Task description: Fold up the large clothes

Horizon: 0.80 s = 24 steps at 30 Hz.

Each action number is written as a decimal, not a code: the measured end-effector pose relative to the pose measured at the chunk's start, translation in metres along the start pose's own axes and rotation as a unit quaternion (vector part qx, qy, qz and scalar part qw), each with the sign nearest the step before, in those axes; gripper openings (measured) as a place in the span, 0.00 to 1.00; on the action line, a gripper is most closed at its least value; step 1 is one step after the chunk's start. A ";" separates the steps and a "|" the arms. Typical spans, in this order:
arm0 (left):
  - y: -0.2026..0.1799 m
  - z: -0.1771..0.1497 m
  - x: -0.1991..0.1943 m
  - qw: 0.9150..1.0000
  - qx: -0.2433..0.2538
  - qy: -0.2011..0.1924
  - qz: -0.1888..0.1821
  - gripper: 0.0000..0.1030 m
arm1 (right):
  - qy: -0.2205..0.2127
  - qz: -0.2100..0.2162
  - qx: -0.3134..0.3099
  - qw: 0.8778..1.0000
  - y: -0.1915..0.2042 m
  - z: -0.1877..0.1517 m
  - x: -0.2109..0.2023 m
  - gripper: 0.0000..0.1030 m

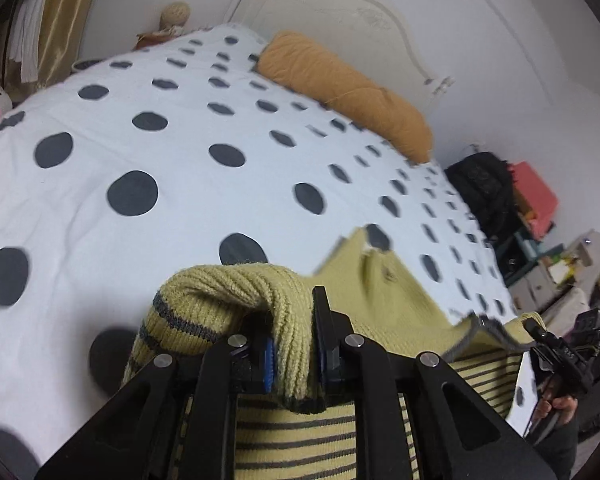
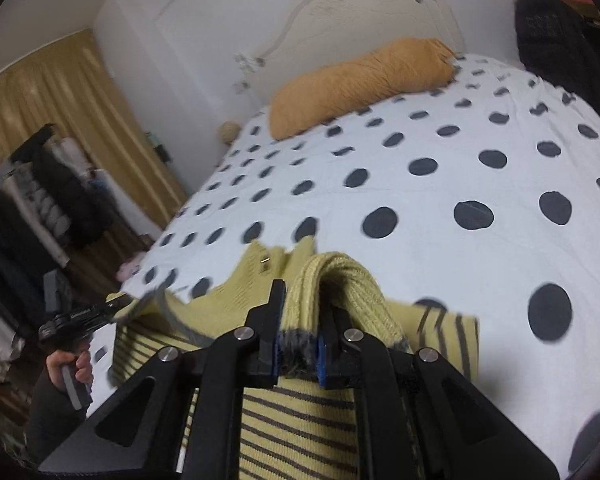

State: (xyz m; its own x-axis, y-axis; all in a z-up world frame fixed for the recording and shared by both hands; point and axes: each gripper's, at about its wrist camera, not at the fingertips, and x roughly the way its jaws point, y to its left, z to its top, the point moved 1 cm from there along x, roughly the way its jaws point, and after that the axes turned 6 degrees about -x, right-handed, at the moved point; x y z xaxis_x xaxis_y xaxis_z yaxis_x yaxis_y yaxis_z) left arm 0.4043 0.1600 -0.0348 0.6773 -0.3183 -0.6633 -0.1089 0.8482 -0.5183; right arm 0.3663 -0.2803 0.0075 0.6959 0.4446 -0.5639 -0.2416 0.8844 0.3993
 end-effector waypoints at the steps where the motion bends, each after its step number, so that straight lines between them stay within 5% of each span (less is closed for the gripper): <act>1: 0.005 0.006 0.022 1.000 -0.007 0.010 0.014 0.14 | 0.010 -0.028 0.011 0.999 -0.014 0.005 0.024 0.13; 4: 0.027 0.010 0.080 0.998 -0.040 0.044 0.036 0.14 | 0.046 -0.104 0.031 0.993 -0.052 0.004 0.073 0.13; 7: 0.039 0.007 0.097 0.996 -0.058 0.047 0.047 0.18 | 0.100 -0.174 0.054 0.978 -0.082 -0.008 0.097 0.13; 9: 0.039 0.010 0.089 0.995 -0.070 0.055 0.034 0.21 | 0.112 -0.170 0.065 0.977 -0.088 -0.012 0.093 0.14; 11: 0.034 0.015 0.071 0.996 -0.066 0.058 0.014 0.27 | 0.095 -0.161 0.067 0.980 -0.085 -0.014 0.067 0.24; 13: 0.027 0.018 0.045 0.997 -0.058 0.050 0.010 0.42 | 0.076 -0.180 0.053 0.979 -0.071 -0.016 0.032 0.57; 15: 0.015 0.021 0.003 0.998 -0.032 -0.020 0.049 0.85 | 0.052 -0.201 0.033 0.978 -0.056 -0.019 -0.001 0.71; 18: 0.006 0.018 -0.062 0.989 0.003 -0.123 0.078 0.93 | 0.060 -0.225 0.002 0.972 -0.031 -0.035 -0.047 0.75; 21: 0.015 -0.004 -0.091 0.991 -0.012 -0.085 0.103 0.98 | 0.087 -0.212 0.016 0.973 -0.018 -0.063 -0.075 0.76; 24: 0.035 -0.057 -0.097 0.996 -0.056 -0.001 0.075 0.98 | 0.100 -0.163 0.077 0.978 -0.019 -0.105 -0.091 0.76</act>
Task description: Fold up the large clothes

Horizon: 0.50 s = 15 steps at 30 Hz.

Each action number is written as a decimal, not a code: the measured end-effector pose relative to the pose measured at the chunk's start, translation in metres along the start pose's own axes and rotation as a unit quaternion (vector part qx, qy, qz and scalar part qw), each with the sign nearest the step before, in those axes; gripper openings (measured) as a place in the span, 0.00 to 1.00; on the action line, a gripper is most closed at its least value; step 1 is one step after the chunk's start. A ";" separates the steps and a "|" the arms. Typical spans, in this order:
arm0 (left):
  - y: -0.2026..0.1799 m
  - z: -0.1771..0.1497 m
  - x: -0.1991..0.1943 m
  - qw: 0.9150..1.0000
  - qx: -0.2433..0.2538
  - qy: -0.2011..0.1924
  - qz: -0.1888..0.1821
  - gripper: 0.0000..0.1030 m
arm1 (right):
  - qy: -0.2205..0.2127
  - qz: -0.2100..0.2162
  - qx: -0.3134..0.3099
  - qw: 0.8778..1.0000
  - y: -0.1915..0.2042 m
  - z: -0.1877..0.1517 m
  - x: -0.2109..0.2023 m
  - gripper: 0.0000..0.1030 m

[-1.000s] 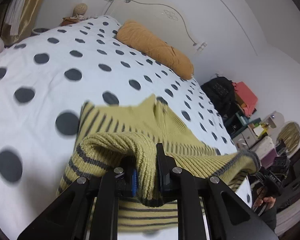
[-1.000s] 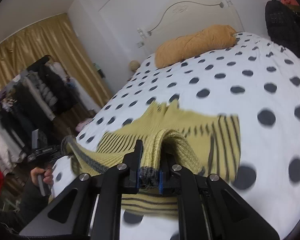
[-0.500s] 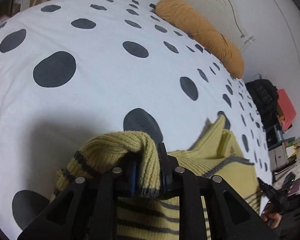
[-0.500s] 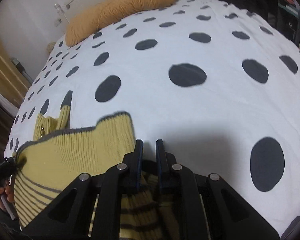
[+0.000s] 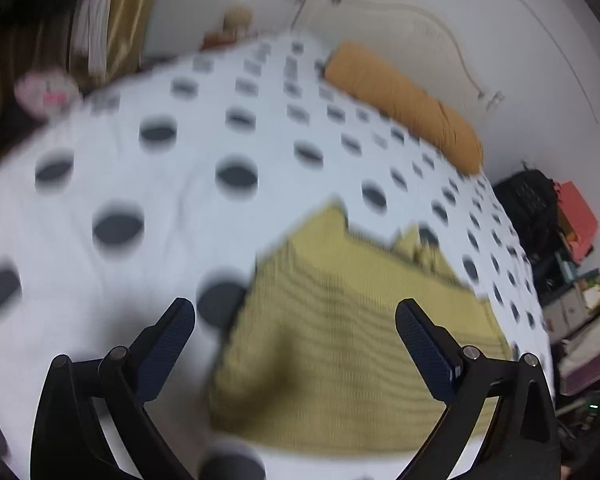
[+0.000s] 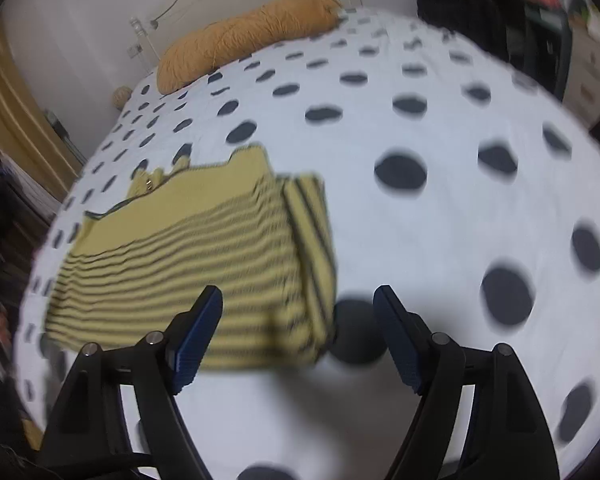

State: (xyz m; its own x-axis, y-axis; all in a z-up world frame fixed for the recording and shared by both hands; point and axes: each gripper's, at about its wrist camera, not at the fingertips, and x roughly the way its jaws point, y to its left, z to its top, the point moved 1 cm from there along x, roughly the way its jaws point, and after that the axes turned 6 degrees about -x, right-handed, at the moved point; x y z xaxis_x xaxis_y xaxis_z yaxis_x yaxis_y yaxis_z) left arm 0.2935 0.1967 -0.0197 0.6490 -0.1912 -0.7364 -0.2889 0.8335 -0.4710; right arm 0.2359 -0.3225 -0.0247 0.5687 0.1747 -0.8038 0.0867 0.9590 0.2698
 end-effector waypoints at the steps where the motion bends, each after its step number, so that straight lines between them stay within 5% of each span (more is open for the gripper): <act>1: 0.012 -0.023 0.001 0.999 -0.020 0.029 -0.021 0.98 | 0.010 0.010 0.021 1.000 -0.004 -0.013 0.004 0.76; 4: 0.030 -0.069 0.011 0.993 -0.062 0.080 -0.054 0.98 | 0.035 0.042 0.077 0.996 -0.012 -0.040 0.026 0.76; 9: 0.047 -0.098 0.043 0.980 -0.125 0.120 -0.095 0.98 | 0.029 0.133 0.175 0.975 -0.015 -0.052 0.064 0.76; 15: 0.033 -0.081 0.074 0.980 -0.139 0.079 -0.117 0.98 | 0.000 0.149 0.184 0.972 0.012 -0.027 0.101 0.80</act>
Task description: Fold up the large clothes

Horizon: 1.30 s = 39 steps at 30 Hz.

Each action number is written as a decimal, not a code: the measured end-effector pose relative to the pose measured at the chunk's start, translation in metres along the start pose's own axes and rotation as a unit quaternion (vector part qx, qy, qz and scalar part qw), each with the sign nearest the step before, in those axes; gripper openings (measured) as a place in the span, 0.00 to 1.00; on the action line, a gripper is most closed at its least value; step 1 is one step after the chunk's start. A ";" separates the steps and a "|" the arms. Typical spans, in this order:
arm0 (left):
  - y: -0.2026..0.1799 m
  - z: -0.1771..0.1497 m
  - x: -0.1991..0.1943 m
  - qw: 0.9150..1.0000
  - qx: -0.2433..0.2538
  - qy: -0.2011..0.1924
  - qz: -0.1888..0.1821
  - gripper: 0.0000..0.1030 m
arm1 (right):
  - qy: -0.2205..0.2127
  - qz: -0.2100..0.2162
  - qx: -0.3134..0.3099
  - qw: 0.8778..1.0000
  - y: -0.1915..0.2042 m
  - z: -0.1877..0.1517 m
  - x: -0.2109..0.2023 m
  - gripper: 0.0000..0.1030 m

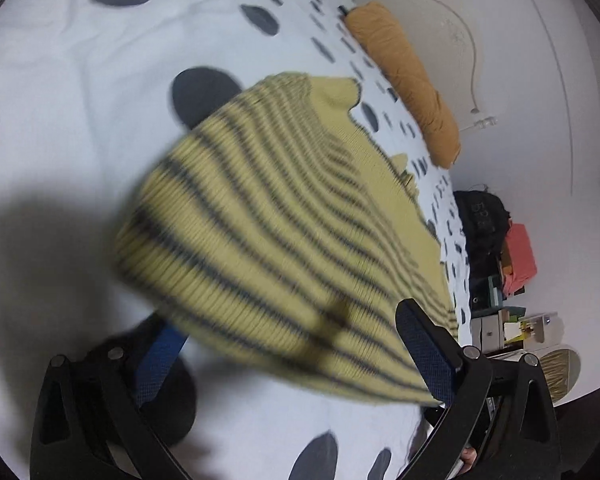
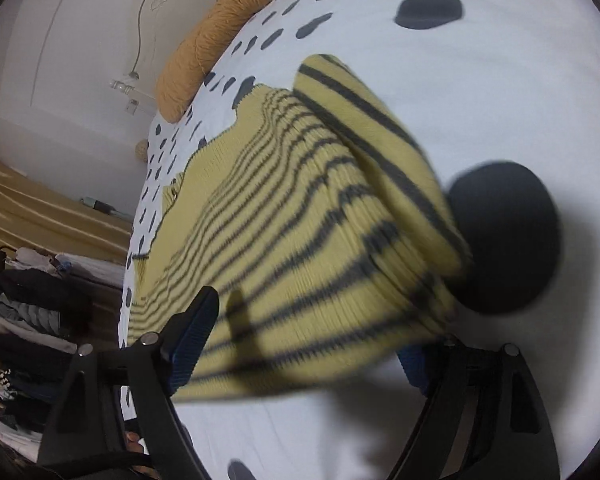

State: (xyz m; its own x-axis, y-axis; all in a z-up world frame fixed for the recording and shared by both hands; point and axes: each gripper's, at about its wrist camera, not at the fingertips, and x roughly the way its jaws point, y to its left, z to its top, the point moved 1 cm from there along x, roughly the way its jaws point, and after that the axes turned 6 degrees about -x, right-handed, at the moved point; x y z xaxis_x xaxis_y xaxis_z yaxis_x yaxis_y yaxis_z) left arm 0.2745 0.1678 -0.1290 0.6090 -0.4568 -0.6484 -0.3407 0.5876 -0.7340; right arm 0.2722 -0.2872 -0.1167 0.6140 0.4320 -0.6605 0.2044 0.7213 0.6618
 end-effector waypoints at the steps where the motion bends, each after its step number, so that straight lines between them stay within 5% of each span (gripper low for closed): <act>1: -0.002 0.003 0.004 1.000 0.000 -0.007 0.001 0.98 | -0.012 0.010 0.000 1.000 0.003 0.004 0.003 0.75; 4: -0.002 0.012 0.019 1.000 -0.003 -0.031 0.005 0.91 | -0.012 -0.003 -0.016 1.000 0.010 0.015 0.014 0.33; 6: -0.001 0.012 0.020 0.997 0.008 -0.057 0.042 0.47 | -0.017 -0.010 -0.033 0.999 0.012 0.017 0.013 0.30; 7: 0.001 0.012 0.019 0.997 0.012 -0.065 0.051 0.37 | -0.021 -0.019 -0.051 0.998 0.017 0.016 0.010 0.29; 11: 0.000 0.008 0.007 0.995 0.039 -0.080 0.054 0.23 | -0.051 -0.068 -0.130 0.988 0.046 0.009 -0.008 0.27; 15: -0.013 -0.005 -0.036 0.991 0.055 -0.116 0.040 0.22 | -0.089 -0.100 -0.194 0.972 0.082 -0.005 -0.045 0.27; 19: 0.000 -0.042 -0.098 0.993 0.020 -0.114 0.018 0.22 | -0.086 -0.080 -0.207 0.971 0.090 -0.040 -0.103 0.27; 24: 0.066 -0.105 -0.141 0.997 -0.037 -0.058 0.032 0.23 | -0.012 -0.050 -0.145 0.988 0.025 -0.106 -0.160 0.27; 27: 0.103 -0.136 -0.144 0.997 -0.052 -0.050 0.041 0.25 | 0.028 -0.067 -0.110 0.991 -0.014 -0.155 -0.170 0.29; 30: 0.114 -0.139 -0.136 0.996 -0.064 -0.061 0.031 0.26 | 0.025 -0.079 -0.063 0.995 -0.047 -0.173 -0.160 0.51; 33: 0.103 -0.144 -0.138 0.995 -0.024 -0.073 0.059 0.34 | 0.016 -0.056 -0.024 0.998 -0.057 -0.172 -0.163 0.53; 39: 0.087 -0.148 -0.129 0.996 0.024 -0.064 0.053 0.64 | -0.009 -0.150 -0.058 0.987 -0.040 -0.182 -0.222 0.57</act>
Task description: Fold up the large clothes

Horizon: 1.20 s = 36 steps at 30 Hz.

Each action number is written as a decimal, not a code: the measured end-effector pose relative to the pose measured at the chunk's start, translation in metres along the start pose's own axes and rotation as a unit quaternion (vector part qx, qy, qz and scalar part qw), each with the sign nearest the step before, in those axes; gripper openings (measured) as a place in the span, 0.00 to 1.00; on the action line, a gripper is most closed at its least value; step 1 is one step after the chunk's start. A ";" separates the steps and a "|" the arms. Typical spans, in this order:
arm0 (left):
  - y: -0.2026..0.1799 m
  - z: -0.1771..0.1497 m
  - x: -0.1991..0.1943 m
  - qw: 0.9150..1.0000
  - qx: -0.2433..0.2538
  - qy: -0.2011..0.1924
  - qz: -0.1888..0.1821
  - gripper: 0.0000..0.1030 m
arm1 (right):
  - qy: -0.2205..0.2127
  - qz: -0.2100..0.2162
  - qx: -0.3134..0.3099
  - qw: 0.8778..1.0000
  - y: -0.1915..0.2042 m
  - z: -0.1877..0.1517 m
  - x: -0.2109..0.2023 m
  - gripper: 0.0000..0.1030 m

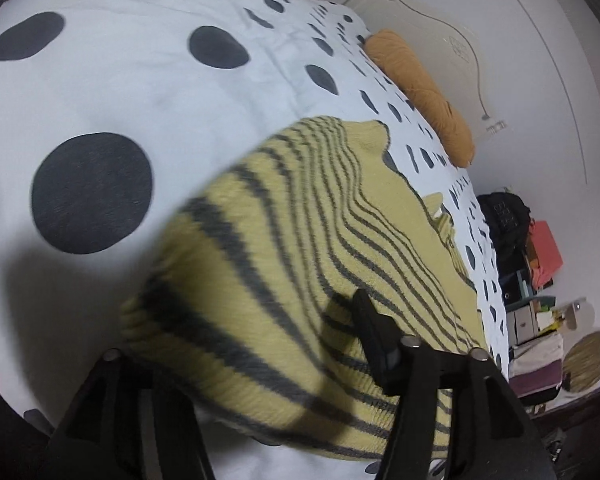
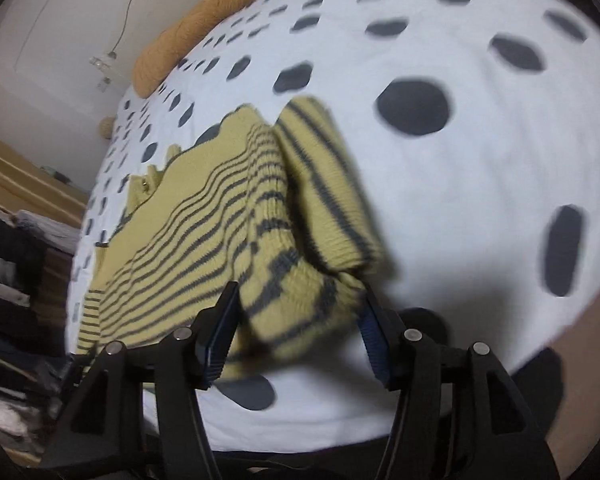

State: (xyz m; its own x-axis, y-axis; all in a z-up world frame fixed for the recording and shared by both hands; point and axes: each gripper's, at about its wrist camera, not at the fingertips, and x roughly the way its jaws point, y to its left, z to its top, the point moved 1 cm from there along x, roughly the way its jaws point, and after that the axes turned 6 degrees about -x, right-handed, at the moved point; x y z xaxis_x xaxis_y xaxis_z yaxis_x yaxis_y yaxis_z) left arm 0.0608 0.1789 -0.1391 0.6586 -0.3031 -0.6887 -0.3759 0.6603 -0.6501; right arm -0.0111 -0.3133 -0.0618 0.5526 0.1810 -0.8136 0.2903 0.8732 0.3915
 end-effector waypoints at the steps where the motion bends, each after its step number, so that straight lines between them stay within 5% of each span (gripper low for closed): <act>1: -0.004 0.000 0.000 1.000 0.004 0.000 0.000 0.66 | -0.022 -0.030 -0.030 0.999 0.007 -0.003 -0.015 0.56; 4: -0.010 0.002 0.004 1.000 0.004 0.001 -0.004 0.74 | -0.104 -0.111 -0.115 0.982 0.036 -0.013 -0.058 0.56; 7: -0.005 0.001 0.004 1.000 -0.009 -0.004 -0.007 0.75 | -0.134 -0.046 -0.185 0.973 0.081 -0.022 -0.066 0.45; 11: -0.002 0.003 0.002 1.000 -0.012 0.002 -0.013 0.73 | -0.107 0.034 -0.274 0.955 0.151 -0.049 -0.017 0.34; 13: -0.001 0.004 0.001 1.000 -0.014 0.006 -0.009 0.67 | -0.098 0.045 -0.312 0.944 0.179 -0.063 0.010 0.33; 16: 0.003 0.005 -0.002 1.000 -0.018 0.005 0.023 0.39 | -0.092 0.037 -0.334 0.937 0.200 -0.070 0.036 0.32; 23: -0.005 0.003 -0.011 1.000 0.005 -0.003 0.028 0.25 | -0.059 -0.012 -0.350 0.935 0.200 -0.080 0.086 0.31; 27: -0.015 0.003 -0.017 1.000 0.018 -0.012 0.020 0.22 | -0.089 -0.020 -0.367 0.926 0.198 -0.092 0.086 0.31; 36: -0.065 -0.002 -0.037 0.997 0.067 -0.020 -0.014 0.21 | -0.108 0.008 -0.347 0.932 0.188 -0.093 0.081 0.32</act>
State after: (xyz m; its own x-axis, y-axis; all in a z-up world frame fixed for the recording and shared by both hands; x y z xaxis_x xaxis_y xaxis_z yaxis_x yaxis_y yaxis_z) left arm 0.0599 0.1454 -0.0720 0.6943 -0.2970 -0.6556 -0.2679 0.7387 -0.6185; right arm 0.0154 -0.0919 -0.0944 0.7186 0.1672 -0.6751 -0.2533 0.9669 -0.0302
